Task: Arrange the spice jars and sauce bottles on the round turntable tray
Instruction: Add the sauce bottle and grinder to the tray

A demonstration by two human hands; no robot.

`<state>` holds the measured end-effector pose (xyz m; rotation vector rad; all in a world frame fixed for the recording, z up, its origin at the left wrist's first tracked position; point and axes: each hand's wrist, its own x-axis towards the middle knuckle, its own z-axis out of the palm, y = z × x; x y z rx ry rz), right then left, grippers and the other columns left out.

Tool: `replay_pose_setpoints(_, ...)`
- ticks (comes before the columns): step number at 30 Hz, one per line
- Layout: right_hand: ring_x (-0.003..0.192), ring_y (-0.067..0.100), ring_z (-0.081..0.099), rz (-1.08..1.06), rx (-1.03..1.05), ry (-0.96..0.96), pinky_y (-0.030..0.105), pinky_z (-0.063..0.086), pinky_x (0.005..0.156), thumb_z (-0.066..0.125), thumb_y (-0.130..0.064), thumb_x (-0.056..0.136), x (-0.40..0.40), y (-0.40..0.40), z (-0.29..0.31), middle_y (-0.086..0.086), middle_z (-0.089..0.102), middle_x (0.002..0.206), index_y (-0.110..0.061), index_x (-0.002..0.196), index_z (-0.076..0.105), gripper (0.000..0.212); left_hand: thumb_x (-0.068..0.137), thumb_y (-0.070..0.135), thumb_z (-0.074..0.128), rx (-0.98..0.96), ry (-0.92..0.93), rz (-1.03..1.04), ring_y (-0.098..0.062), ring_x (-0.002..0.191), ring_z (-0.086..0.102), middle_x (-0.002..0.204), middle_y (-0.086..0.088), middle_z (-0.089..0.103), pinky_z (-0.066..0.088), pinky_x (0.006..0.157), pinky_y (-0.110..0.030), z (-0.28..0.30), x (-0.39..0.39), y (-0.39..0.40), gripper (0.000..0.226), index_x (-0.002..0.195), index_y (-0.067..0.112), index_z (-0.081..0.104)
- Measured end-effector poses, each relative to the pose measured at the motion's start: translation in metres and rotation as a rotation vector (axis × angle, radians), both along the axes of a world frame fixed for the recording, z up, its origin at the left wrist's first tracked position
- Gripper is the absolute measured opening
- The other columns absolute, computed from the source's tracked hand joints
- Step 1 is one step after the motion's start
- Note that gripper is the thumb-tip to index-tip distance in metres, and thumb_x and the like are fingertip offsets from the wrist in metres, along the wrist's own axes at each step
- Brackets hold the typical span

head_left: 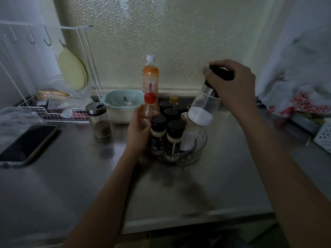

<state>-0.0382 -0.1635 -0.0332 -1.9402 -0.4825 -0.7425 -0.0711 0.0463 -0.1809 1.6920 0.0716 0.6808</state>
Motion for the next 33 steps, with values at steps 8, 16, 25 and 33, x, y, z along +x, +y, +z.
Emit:
replay_pose_setpoints(8, 0.087, -0.006, 0.064, 0.013, 0.053, -0.027, 0.015, 0.051, 0.083, 0.069, -0.046, 0.079, -0.006, 0.011, 0.006, -0.018, 0.067, 0.088, -0.024, 0.099, 0.072, 0.03, 0.082, 0.048, 0.051, -0.094, 0.062, -0.158, -0.011, 0.116, 0.056, 0.129, 0.002, 0.058, 0.044, 0.103, -0.047, -0.003, -0.001, 0.003, 0.059, 0.137, 0.039, 0.034)
replay_pose_setpoints(16, 0.083, -0.013, 0.061, 0.154, 0.143, -0.074, 0.005, 0.046, 0.077, 0.07, -0.036, 0.081, -0.014, 0.052, 0.014, -0.022, 0.065, 0.087, -0.019, 0.099, 0.071, 0.025, 0.084, 0.035, 0.054, 0.043, 0.049, -0.236, -0.012, 0.131, 0.044, 0.141, 0.007, 0.047, 0.036, 0.11, -0.044, -0.009, 0.004, 0.011, 0.059, 0.139, 0.042, 0.034)
replay_pose_setpoints(25, 0.093, 0.005, 0.066, 0.211, -0.001, -0.114, 0.03, 0.053, 0.088, 0.069, -0.047, 0.077, -0.002, 0.114, 0.008, -0.01, 0.072, 0.095, -0.019, 0.103, 0.07, 0.038, 0.062, 0.029, 0.069, 0.115, 0.045, 0.093, -0.004, 0.055, 0.044, 0.052, 0.008, 0.052, 0.036, 0.055, -0.023, -0.012, 0.002, 0.02, 0.02, 0.058, 0.017, 0.054)
replay_pose_setpoints(33, 0.1, 0.015, 0.064, 0.221, -0.282, -0.029, 0.032, 0.051, 0.086, 0.068, -0.055, 0.075, 0.009, 0.13, -0.012, 0.0, 0.071, 0.106, -0.025, 0.108, 0.068, 0.045, 0.072, 0.012, 0.061, -0.068, 0.059, -0.16, -0.013, 0.059, 0.059, 0.051, 0.001, 0.066, 0.047, 0.06, -0.022, -0.005, -0.014, 0.024, 0.02, 0.055, 0.004, 0.068)
